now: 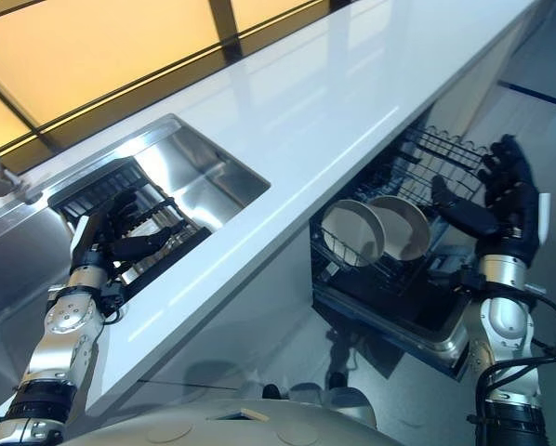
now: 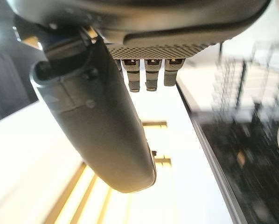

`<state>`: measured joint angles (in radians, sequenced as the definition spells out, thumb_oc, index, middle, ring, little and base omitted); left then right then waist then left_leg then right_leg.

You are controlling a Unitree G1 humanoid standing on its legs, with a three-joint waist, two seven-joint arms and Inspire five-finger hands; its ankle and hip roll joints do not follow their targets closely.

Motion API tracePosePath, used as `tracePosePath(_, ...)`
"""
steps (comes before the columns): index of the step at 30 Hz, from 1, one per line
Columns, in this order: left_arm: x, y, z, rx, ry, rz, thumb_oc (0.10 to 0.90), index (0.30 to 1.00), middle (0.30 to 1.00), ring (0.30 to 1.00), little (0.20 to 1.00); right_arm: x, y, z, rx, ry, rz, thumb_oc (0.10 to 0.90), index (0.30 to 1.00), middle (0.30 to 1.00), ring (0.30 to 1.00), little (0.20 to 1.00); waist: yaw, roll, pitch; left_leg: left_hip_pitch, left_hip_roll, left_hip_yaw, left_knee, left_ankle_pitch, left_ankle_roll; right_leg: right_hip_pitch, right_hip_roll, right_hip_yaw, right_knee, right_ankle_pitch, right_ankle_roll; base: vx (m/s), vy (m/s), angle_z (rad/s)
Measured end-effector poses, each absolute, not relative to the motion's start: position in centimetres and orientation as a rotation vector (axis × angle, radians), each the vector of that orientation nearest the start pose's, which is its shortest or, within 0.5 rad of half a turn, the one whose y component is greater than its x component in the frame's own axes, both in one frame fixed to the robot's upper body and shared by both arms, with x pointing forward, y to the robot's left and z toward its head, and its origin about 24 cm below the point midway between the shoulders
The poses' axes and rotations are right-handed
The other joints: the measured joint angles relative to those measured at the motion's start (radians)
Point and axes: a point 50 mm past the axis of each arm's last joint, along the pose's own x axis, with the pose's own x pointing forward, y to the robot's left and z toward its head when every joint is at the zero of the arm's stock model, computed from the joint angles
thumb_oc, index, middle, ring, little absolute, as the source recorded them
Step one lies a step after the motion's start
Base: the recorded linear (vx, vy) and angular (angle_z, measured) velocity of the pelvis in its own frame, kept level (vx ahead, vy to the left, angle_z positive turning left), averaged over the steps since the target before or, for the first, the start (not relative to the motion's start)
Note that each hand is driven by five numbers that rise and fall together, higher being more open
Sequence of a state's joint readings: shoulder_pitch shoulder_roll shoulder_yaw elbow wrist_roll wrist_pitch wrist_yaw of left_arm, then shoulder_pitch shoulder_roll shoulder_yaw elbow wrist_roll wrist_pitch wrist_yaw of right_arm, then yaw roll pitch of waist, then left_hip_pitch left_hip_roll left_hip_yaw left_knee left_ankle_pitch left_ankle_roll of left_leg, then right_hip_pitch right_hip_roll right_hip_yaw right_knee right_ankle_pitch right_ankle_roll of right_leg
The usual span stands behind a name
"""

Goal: Pick up plates and place into dishwasher.

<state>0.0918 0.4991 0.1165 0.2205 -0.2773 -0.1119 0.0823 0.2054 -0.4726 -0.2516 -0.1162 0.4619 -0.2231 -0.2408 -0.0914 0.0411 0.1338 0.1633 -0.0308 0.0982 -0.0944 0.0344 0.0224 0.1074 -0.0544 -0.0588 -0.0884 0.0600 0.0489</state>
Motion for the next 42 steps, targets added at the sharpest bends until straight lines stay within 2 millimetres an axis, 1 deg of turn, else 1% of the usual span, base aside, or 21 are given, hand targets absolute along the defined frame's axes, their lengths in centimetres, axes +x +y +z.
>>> tracePosePath(2, 22.2, 29.7, 2.9, 0.229, 0.13, 0.273, 0.8, 0.9, 0.9, 0.9, 0.9, 19.5, -30.1, 8.3, -0.041, -0.188, -0.483, 0.8, 0.9, 0.9, 0.9, 0.9, 0.001, -0.001, 0.001, 0.0, -0.001, 0.005, 0.0, -0.001, 0.001, -0.004, -0.001, 0.003, 0.0, 0.002, 0.003, 0.01, 0.004, -0.1)
tracePosePath(4, 22.1, 29.6, 2.9, 0.226, 0.128, 0.268, 0.8, 0.9, 0.9, 0.9, 0.9, 19.1, -30.1, 6.6, -0.045, -0.105, -0.509, 0.8, 0.9, 0.9, 0.9, 0.9, 0.003, -0.001, 0.002, 0.0, -0.002, 0.011, 0.0, -0.002, 0.003, -0.005, -0.003, 0.009, 0.0, 0.004, 0.005, 0.0, 0.001, -0.07)
tracePosePath(5, 22.1, 29.5, 3.0, 0.226, 0.125, 0.262, 0.8, 0.9, 0.9, 0.9, 0.9, 18.9, -30.0, 5.4, -0.036, -0.052, -0.531, 0.8, 0.9, 0.9, 0.9, 0.9, 0.005, -0.001, 0.002, 0.0, -0.003, 0.014, 0.0, -0.003, 0.004, -0.006, -0.003, 0.014, 0.0, 0.004, 0.005, 0.01, -0.001, -0.05)
tracePosePath(8, 22.2, 29.2, 3.1, 0.226, 0.12, 0.247, 0.8, 0.9, 0.9, 0.9, 0.9, 18.4, -29.5, 3.2, -0.001, 0.056, -0.562, 0.8, 0.9, 0.9, 0.9, 0.9, 0.012, -0.002, 0.003, 0.0, -0.004, 0.017, 0.0, -0.002, 0.007, -0.004, -0.003, 0.017, 0.0, 0.004, 0.005, 0.0, -0.001, -0.01)
tracePosePath(13, 22.3, 29.1, 3.1, 0.226, 0.116, 0.245, 0.8, 0.9, 0.9, 0.9, 0.9, 18.0, -27.3, -0.7, 0.044, 0.253, -0.492, 0.8, 0.9, 0.9, 0.9, 0.9, 0.018, -0.003, 0.005, 0.0, -0.004, 0.018, 0.0, -0.003, 0.006, -0.004, -0.003, 0.016, 0.0, 0.004, 0.005, 0.0, 0.0, 0.0)
tracePosePath(16, 22.4, 29.1, 3.2, 0.226, 0.112, 0.243, 0.8, 0.9, 0.9, 0.9, 0.9, 17.2, -26.2, -3.2, 0.118, 0.369, -0.461, 0.8, 0.9, 0.9, 0.9, 0.9, 0.02, -0.003, 0.006, 0.0, -0.004, 0.015, 0.0, -0.003, 0.005, -0.002, -0.004, 0.01, 0.0, 0.003, 0.005, 0.01, -0.002, 0.01)
tracePosePath(18, 22.5, 29.0, 3.3, 0.227, 0.109, 0.237, 0.8, 0.9, 0.9, 0.9, 0.9, 16.5, -25.6, -4.8, 0.159, 0.437, -0.478, 0.8, 0.9, 0.9, 0.9, 0.9, 0.021, -0.004, 0.008, 0.0, -0.004, 0.009, 0.0, -0.003, 0.005, 0.0, -0.004, 0.003, 0.0, 0.003, 0.005, 0.03, -0.008, 0.07)
tracePosePath(21, 22.9, 28.9, 3.6, 0.228, 0.096, 0.233, 0.8, 0.9, 0.9, 0.9, 0.9, 16.1, -25.7, -5.6, 0.182, 0.481, -0.526, 0.8, 0.9, 0.9, 0.9, 0.9, 0.024, -0.008, 0.011, 0.0, -0.005, 0.0, 0.0, -0.003, 0.005, 0.004, -0.005, -0.005, 0.0, 0.003, 0.006, 0.02, 0.001, 0.08)
tracePosePath(24, 23.4, 28.5, 3.9, 0.226, 0.081, 0.22, 0.8, 0.9, 0.9, 0.9, 0.9, 15.4, -26.0, -6.9, 0.246, 0.561, -0.599, 0.8, 0.9, 0.9, 0.9, 0.9, 0.038, -0.013, 0.014, 0.0, -0.004, -0.004, 0.0, -0.002, 0.005, 0.005, -0.005, -0.008, 0.0, 0.003, 0.006, 0.01, 0.002, 0.04)
tracePosePath(27, 23.4, 28.5, 3.9, 0.226, 0.078, 0.216, 0.8, 0.9, 0.9, 0.9, 0.9, 14.9, -26.0, -7.8, 0.333, 0.617, -0.693, 0.8, 0.9, 0.9, 0.9, 0.9, 0.041, -0.013, 0.015, -0.001, -0.005, -0.009, 0.0, -0.002, 0.005, 0.007, -0.005, -0.011, 0.0, 0.003, 0.006, 0.02, 0.008, 0.05)
tracePosePath(28, 23.5, 28.4, 4.0, 0.226, 0.076, 0.212, 0.8, 0.9, 0.9, 0.9, 0.9, 14.5, -25.8, -8.3, 0.409, 0.632, -0.778, 0.8, 0.9, 0.9, 0.9, 0.9, 0.042, -0.013, 0.015, -0.002, -0.005, -0.014, 0.0, -0.002, 0.005, 0.009, -0.005, -0.016, 0.0, 0.003, 0.006, 0.02, 0.014, 0.09)
tracePosePath(29, 23.6, 28.3, 4.0, 0.226, 0.075, 0.211, 0.8, 0.9, 0.9, 0.9, 0.9, 14.3, -25.7, -8.4, 0.446, 0.633, -0.825, 0.8, 0.9, 0.9, 0.9, 0.9, 0.042, -0.013, 0.015, -0.002, -0.005, -0.017, 0.0, -0.002, 0.005, 0.01, -0.005, -0.019, 0.0, 0.002, 0.006, 0.02, 0.019, 0.09)
tracePosePath(32, 23.6, 28.2, 4.0, 0.225, 0.072, 0.209, 0.8, 0.9, 0.9, 0.9, 0.9, 14.1, -25.1, -8.7, 0.509, 0.63, -0.897, 0.8, 0.9, 0.9, 0.9, 0.9, 0.042, -0.012, 0.016, -0.002, -0.005, -0.021, 0.0, -0.001, 0.006, 0.011, -0.005, -0.025, 0.0, 0.001, 0.007, 0.01, 0.024, 0.06)
tracePosePath(35, 23.7, 28.1, 4.2, 0.222, 0.062, 0.212, 0.8, 0.9, 0.9, 0.9, 0.9, 14.2, -24.5, -8.8, 0.519, 0.633, -0.885, 0.8, 0.9, 0.9, 0.9, 0.9, 0.042, -0.012, 0.024, 0.0, -0.006, -0.026, 0.0, -0.001, 0.006, 0.019, -0.005, -0.031, 0.0, -0.001, 0.011, 0.01, 0.022, 0.06)
tracePosePath(37, 23.7, 28.0, 4.2, 0.221, 0.06, 0.212, 0.8, 0.9, 0.9, 0.9, 0.9, 14.6, -24.4, -8.5, 0.529, 0.613, -0.846, 0.8, 0.9, 0.9, 0.9, 0.9, 0.042, -0.01, 0.026, 0.0, -0.007, -0.027, 0.0, -0.001, 0.006, 0.019, -0.005, -0.032, 0.0, -0.001, 0.011, 0.0, 0.0, 0.0)
tracePosePath(42, 23.7, 28.0, 4.2, 0.221, 0.061, 0.218, 0.8, 0.9, 0.9, 0.9, 0.9, 16.3, -23.4, -7.5, 0.454, 0.544, -0.697, 0.8, 0.9, 0.9, 0.9, 0.9, 0.044, -0.006, 0.025, -0.001, -0.007, -0.036, 0.0, -0.001, 0.006, 0.021, -0.005, -0.036, 0.0, -0.001, 0.011, 0.0, 0.003, 0.01)
